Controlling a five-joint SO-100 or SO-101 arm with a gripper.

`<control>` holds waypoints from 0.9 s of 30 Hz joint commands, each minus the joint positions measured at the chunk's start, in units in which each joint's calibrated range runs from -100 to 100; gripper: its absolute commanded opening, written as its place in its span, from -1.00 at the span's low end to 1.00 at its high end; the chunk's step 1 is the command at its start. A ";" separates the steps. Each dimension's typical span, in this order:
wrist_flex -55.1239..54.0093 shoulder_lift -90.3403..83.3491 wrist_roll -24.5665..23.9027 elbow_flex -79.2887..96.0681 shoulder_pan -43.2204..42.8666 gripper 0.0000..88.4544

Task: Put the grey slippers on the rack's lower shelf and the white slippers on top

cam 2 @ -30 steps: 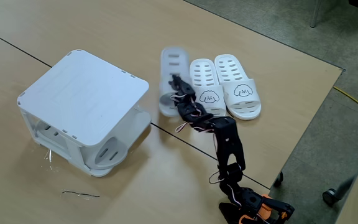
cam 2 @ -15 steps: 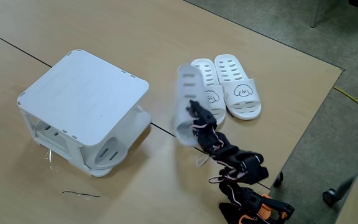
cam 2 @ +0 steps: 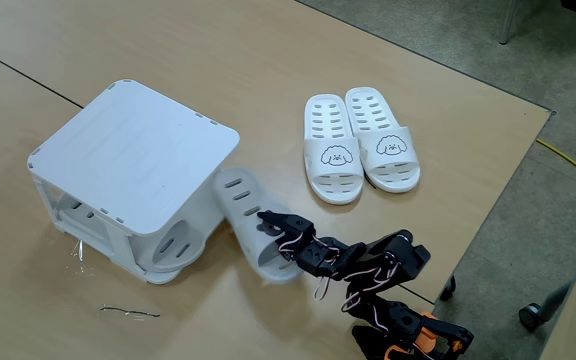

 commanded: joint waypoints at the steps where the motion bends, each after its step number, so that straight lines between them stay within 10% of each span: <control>1: -8.20 2.50 0.42 -0.19 -4.11 -0.98; 15: -6.91 28.33 0.42 -42.05 -4.28 -0.98; 27: 16.30 63.33 0.42 -99.60 -1.15 -0.98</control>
